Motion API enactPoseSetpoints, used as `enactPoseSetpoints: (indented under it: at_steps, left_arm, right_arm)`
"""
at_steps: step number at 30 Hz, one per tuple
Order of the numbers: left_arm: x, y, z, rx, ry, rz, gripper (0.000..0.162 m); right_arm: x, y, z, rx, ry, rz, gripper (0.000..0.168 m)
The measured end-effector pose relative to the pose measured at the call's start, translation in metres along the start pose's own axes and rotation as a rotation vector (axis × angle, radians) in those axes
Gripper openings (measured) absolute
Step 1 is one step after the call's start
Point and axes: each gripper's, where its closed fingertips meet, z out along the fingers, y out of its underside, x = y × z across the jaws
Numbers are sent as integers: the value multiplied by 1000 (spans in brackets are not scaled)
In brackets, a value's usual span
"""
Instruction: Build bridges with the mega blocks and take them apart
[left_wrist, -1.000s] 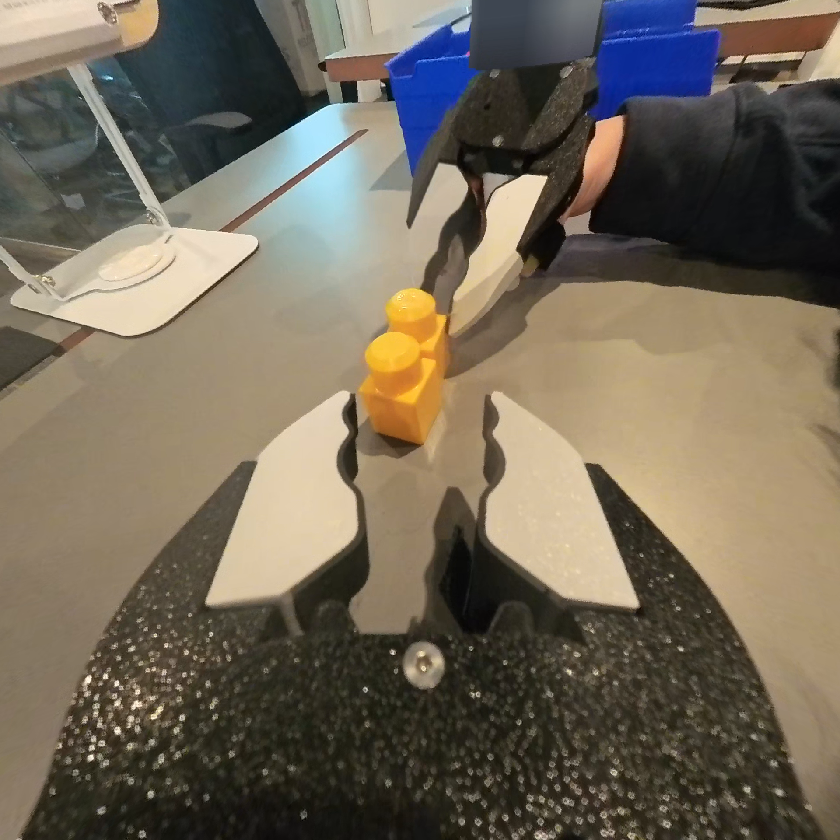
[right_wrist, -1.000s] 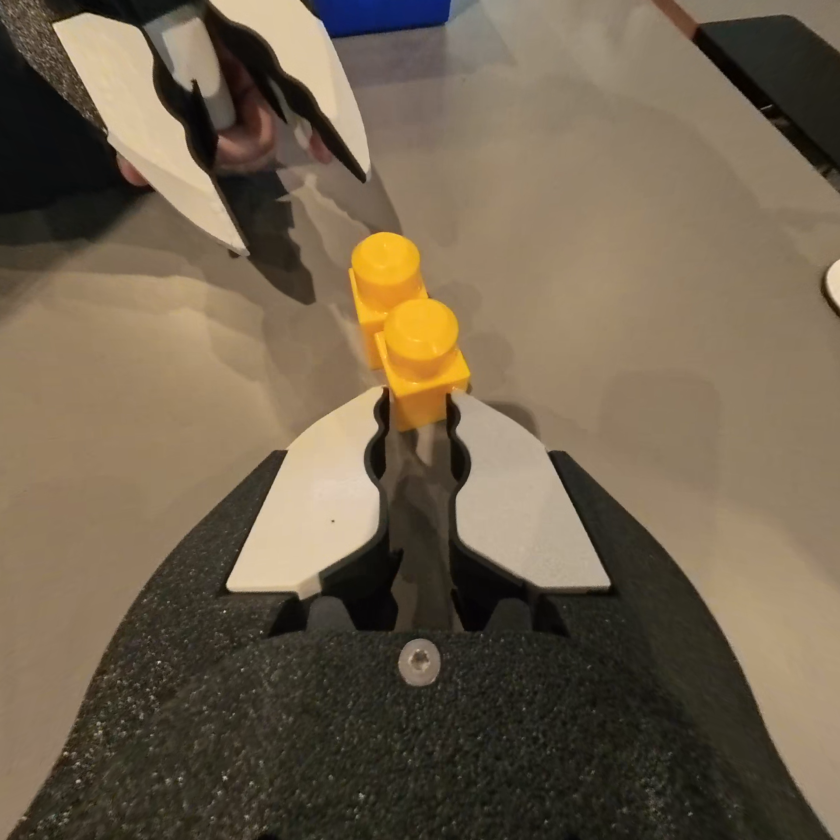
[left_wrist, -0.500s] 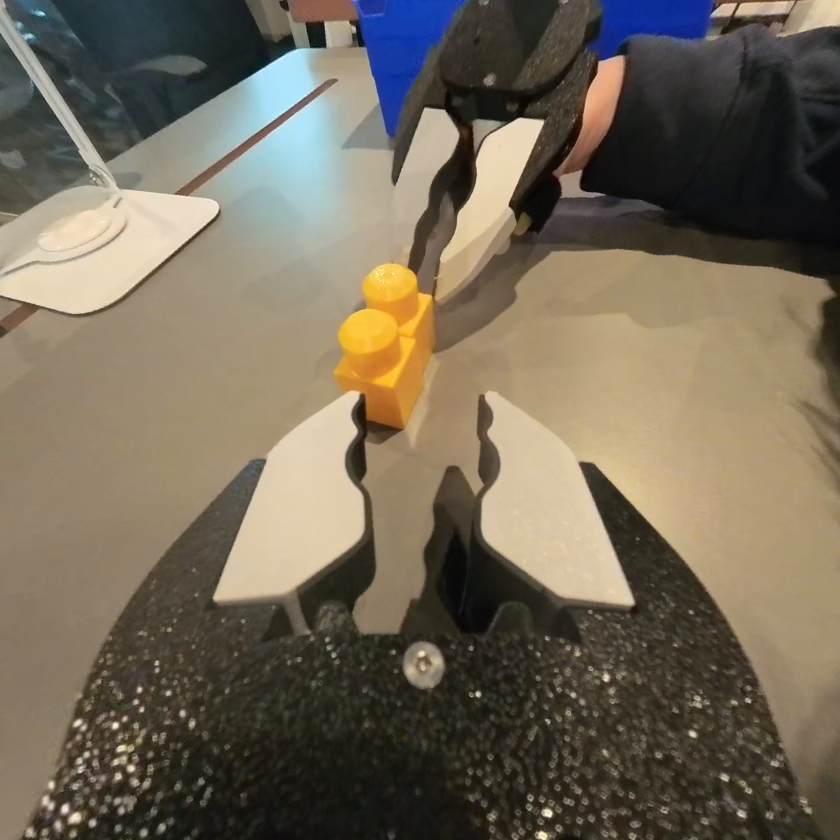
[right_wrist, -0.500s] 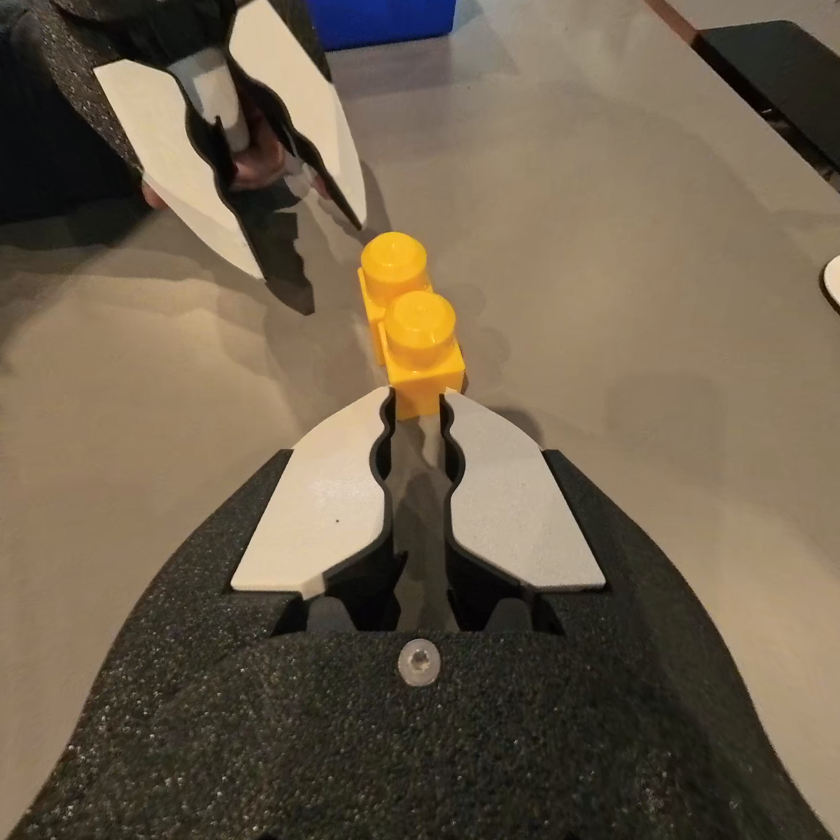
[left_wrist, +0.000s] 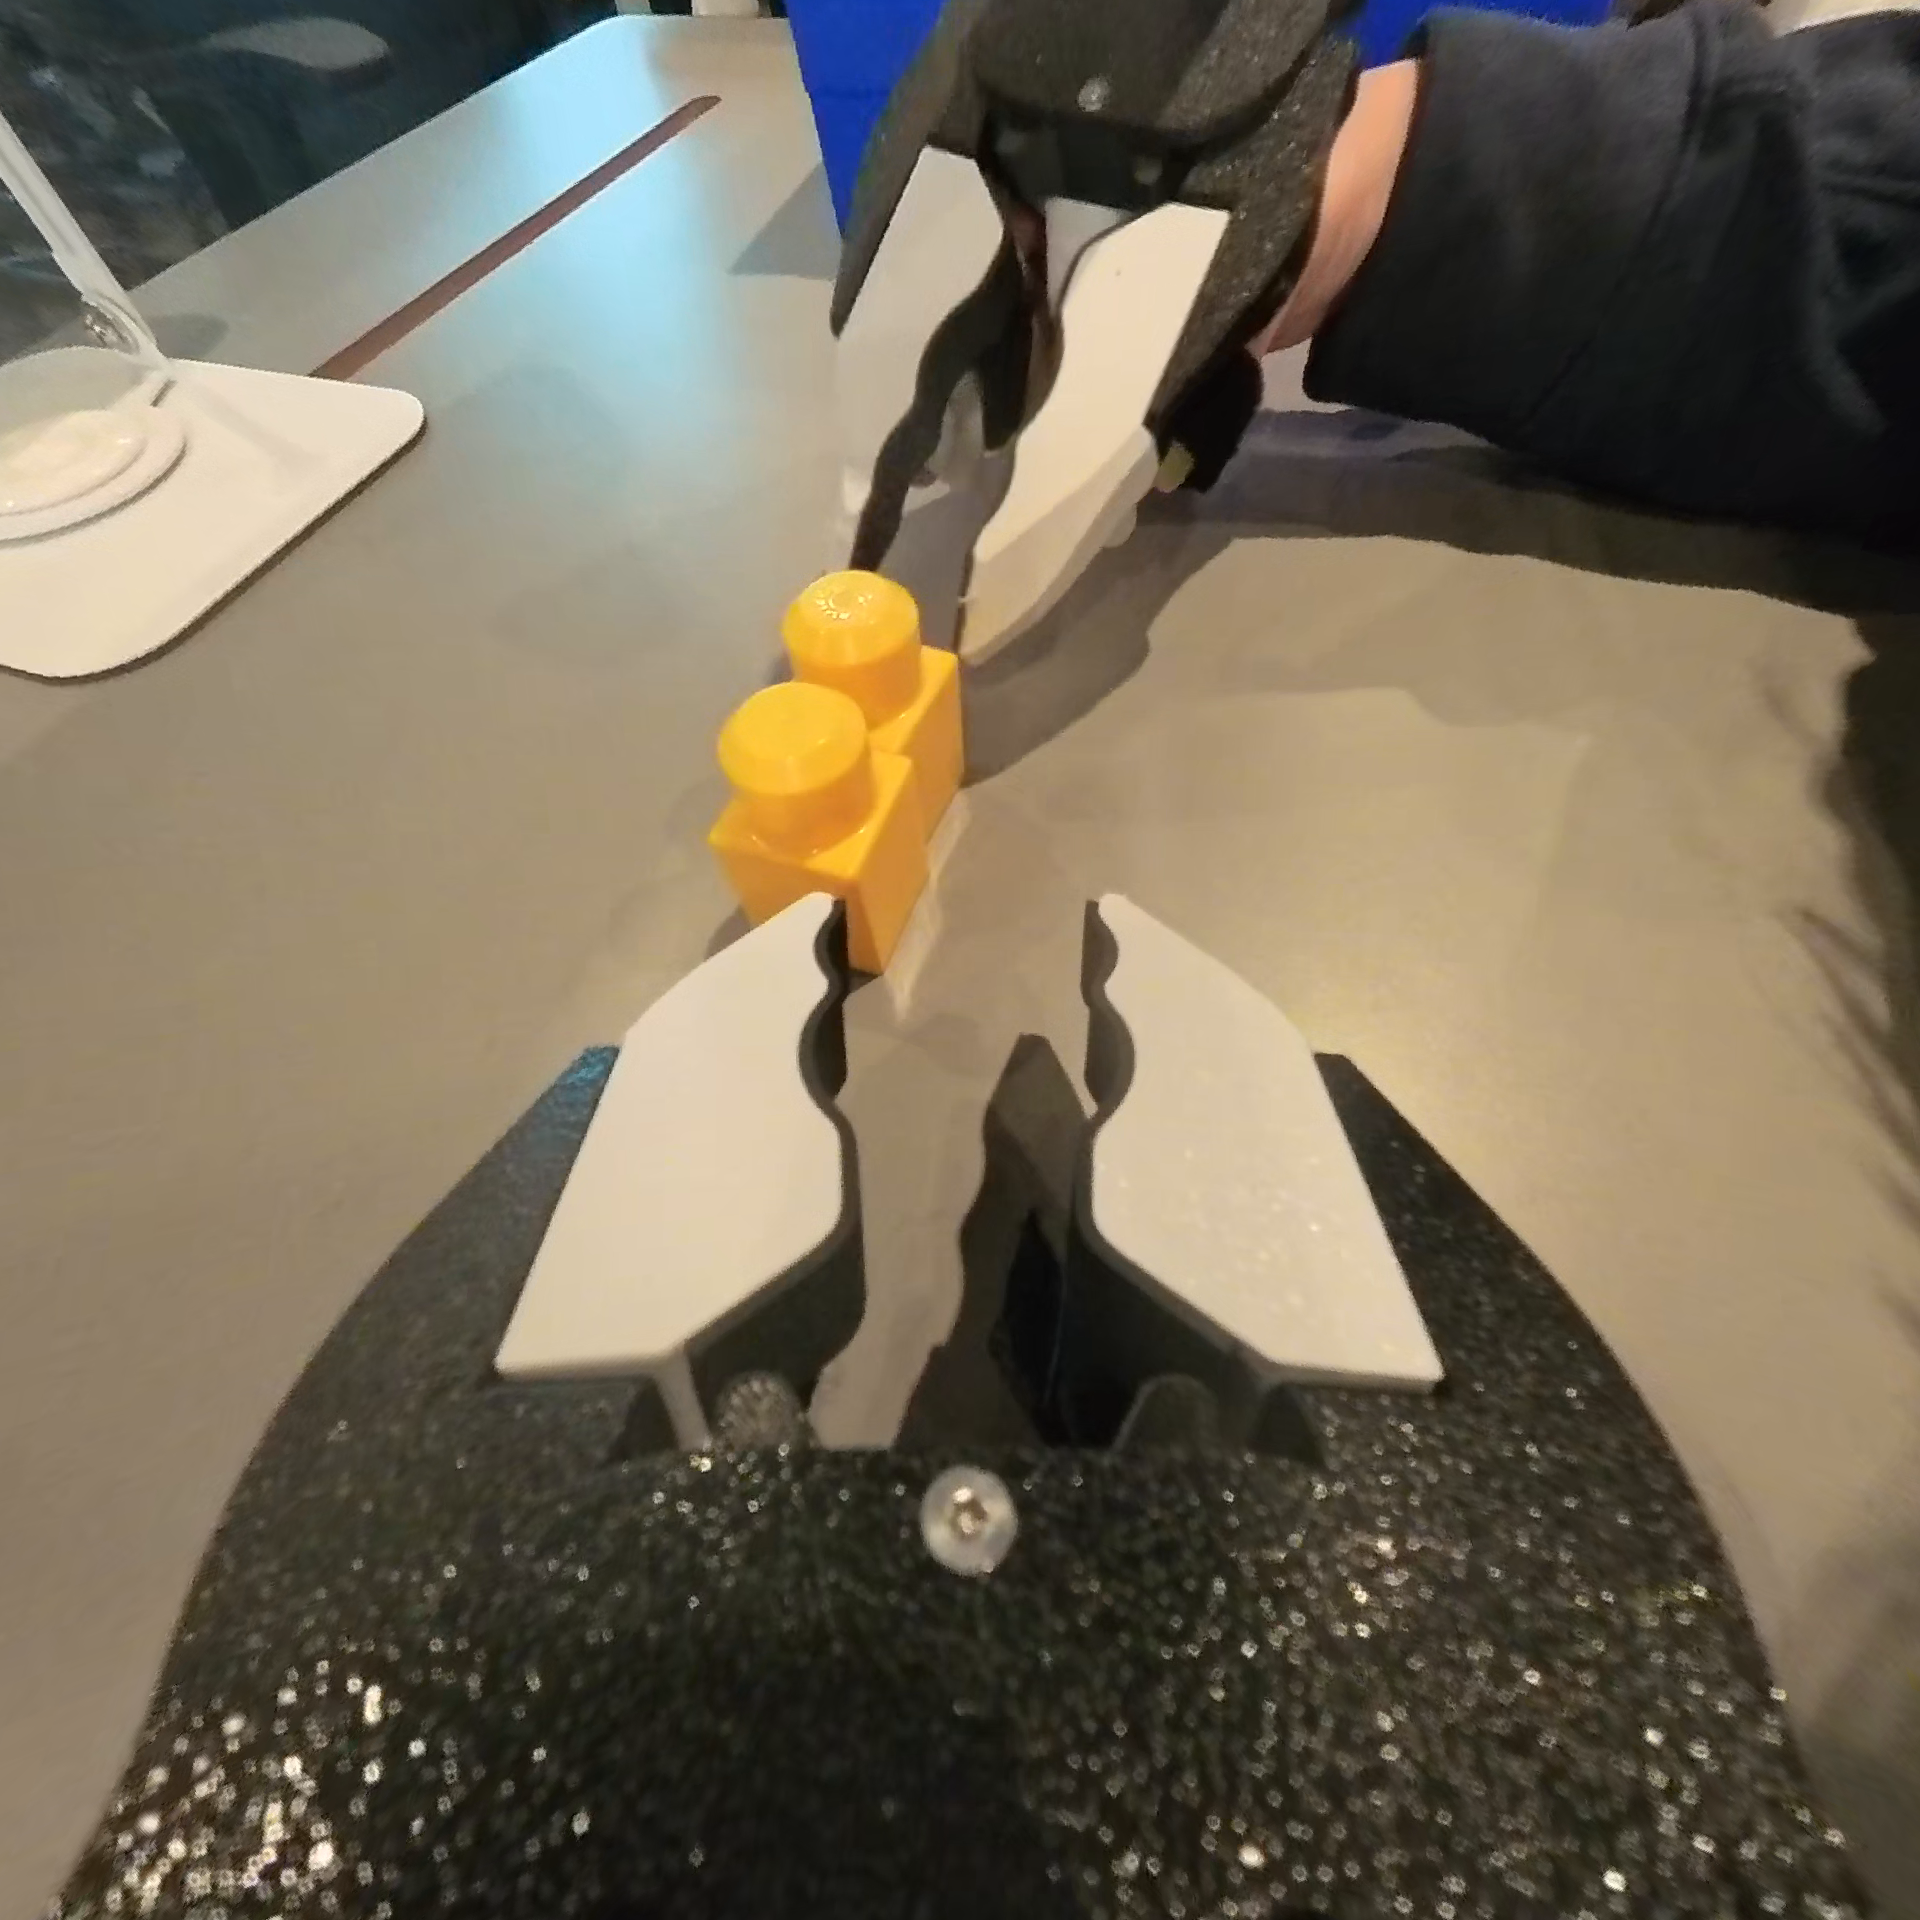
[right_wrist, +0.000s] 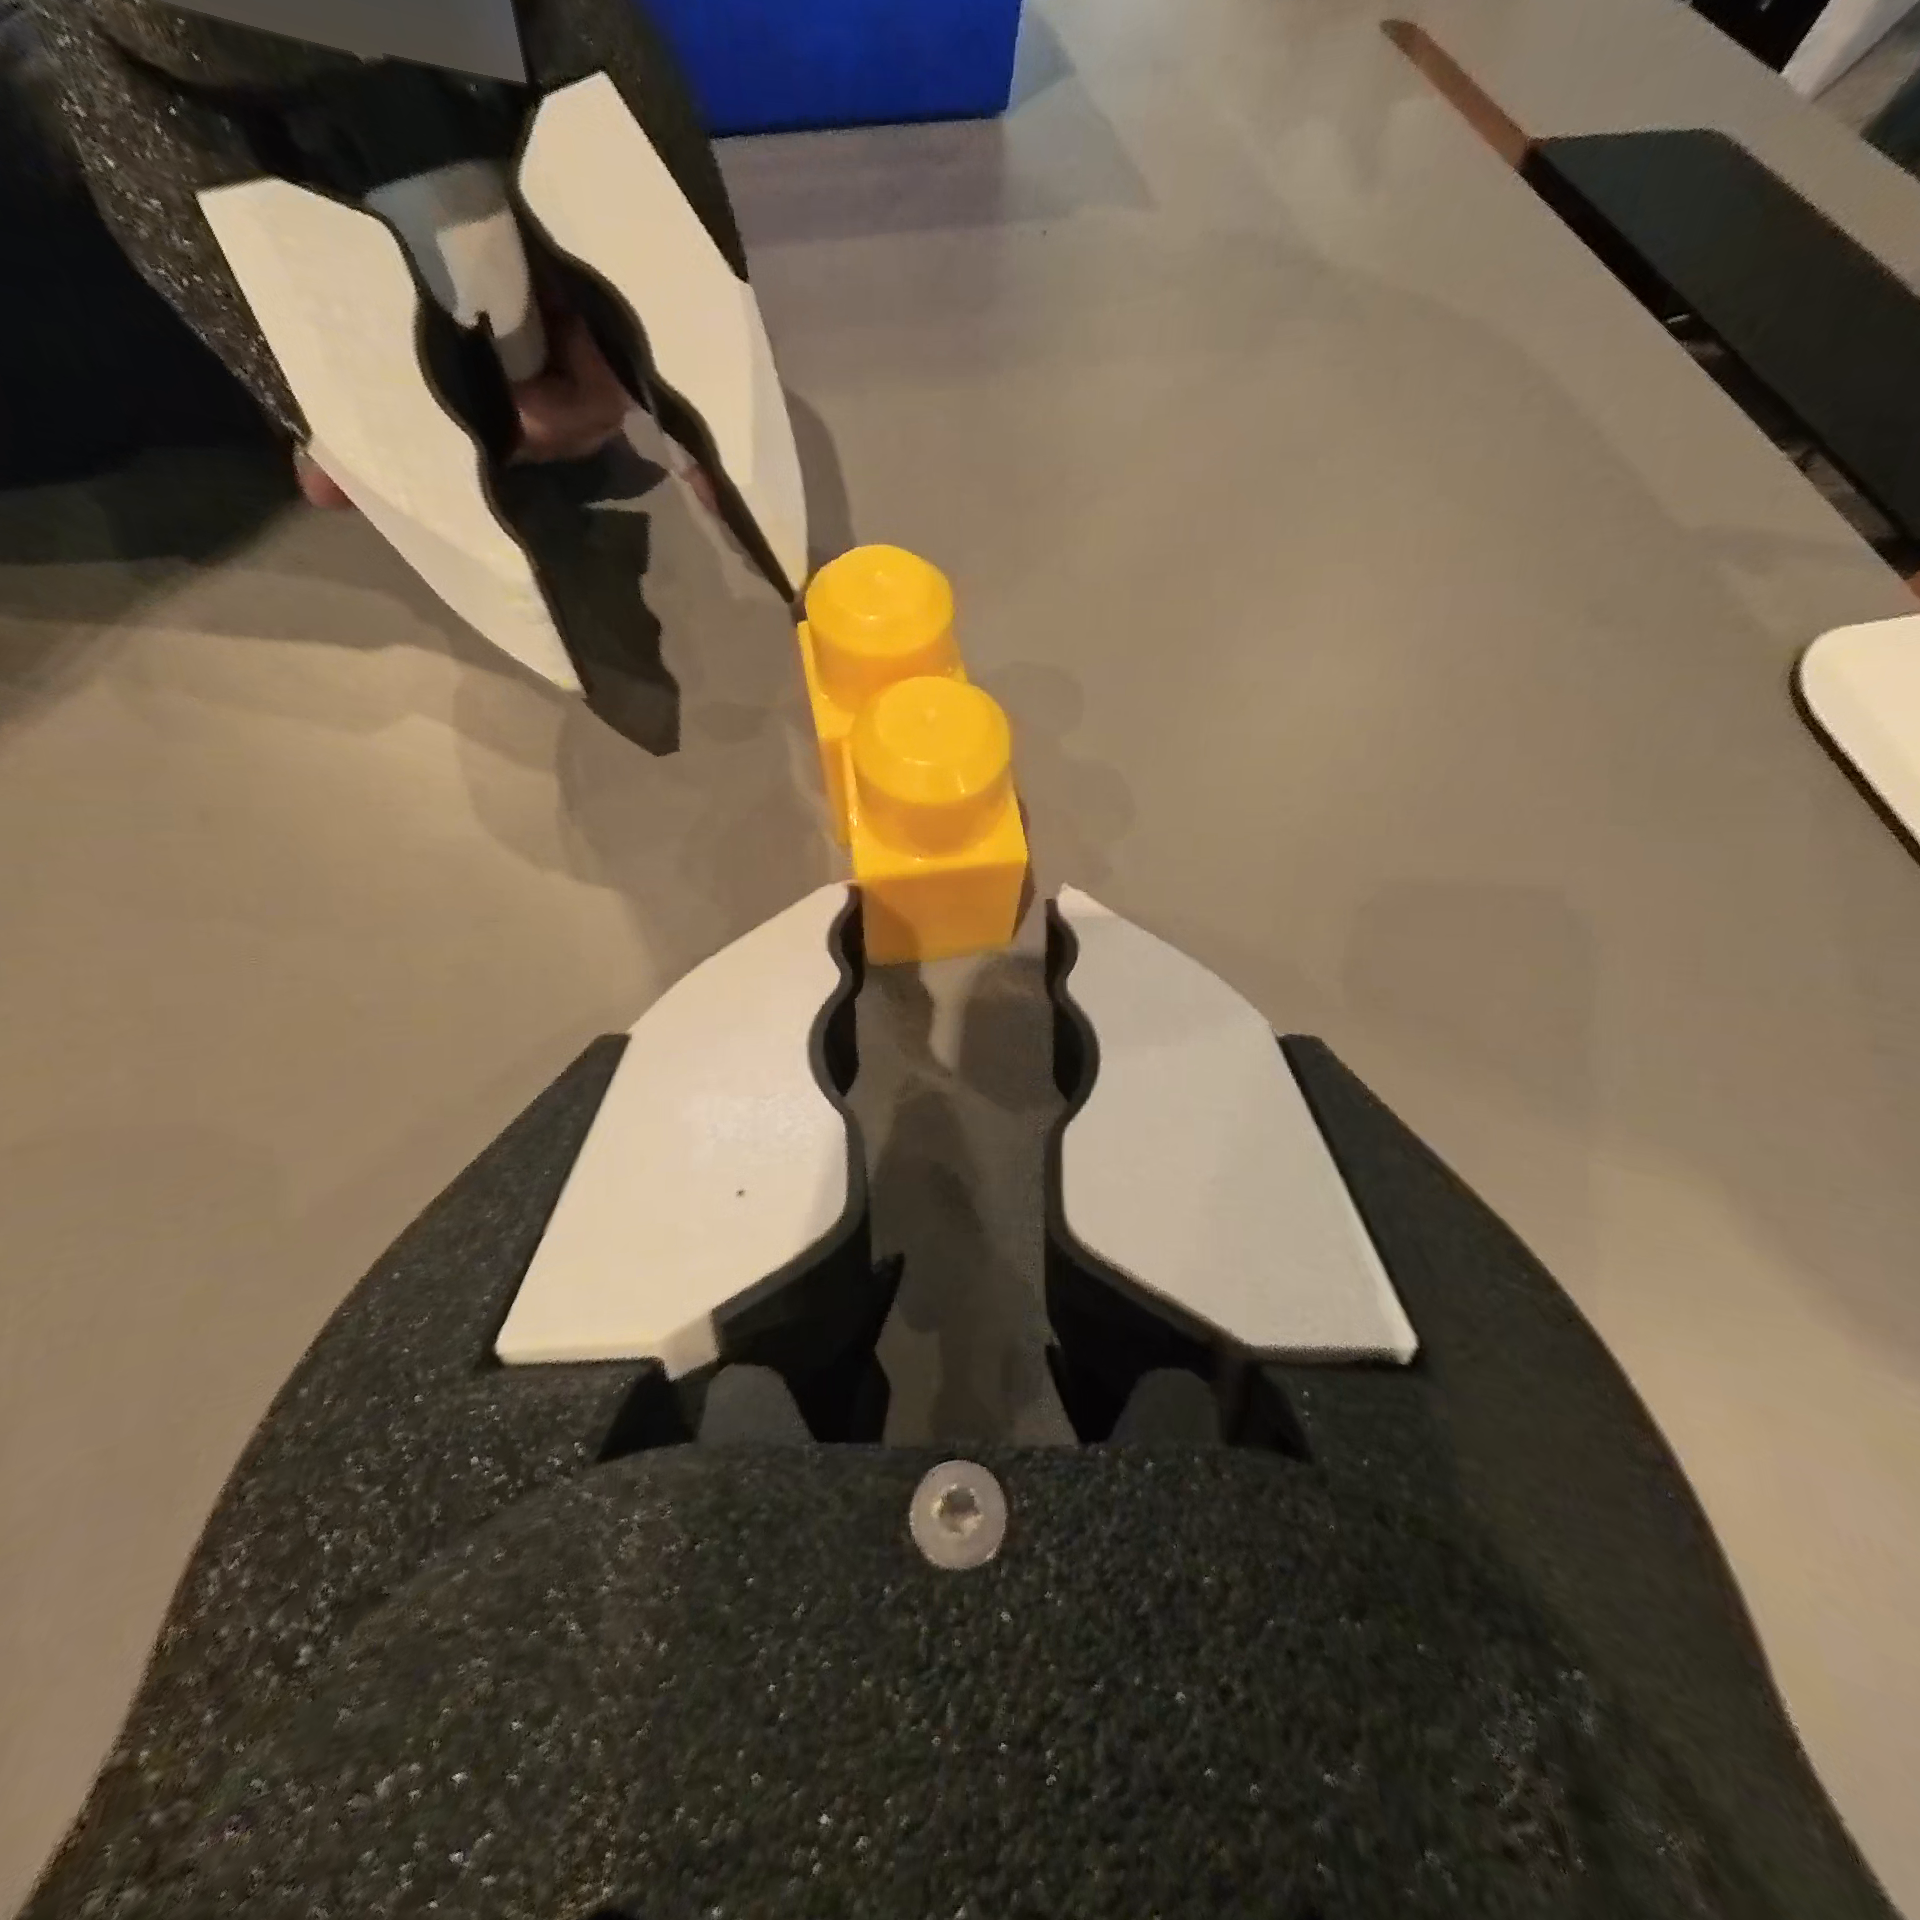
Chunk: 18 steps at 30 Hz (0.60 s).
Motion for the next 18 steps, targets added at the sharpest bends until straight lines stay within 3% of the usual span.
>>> enactPoseSetpoints:
  at_steps: [6,18]
  left_arm:
    - [-2,-1,2,-10,-23,-15,47]
    - [-1,2,7,-35,-30,-19,51]
  right_arm:
    - [-5,-5,5,30,-37,24,57]
    - [-5,3,17,-28,-29,-44,35]
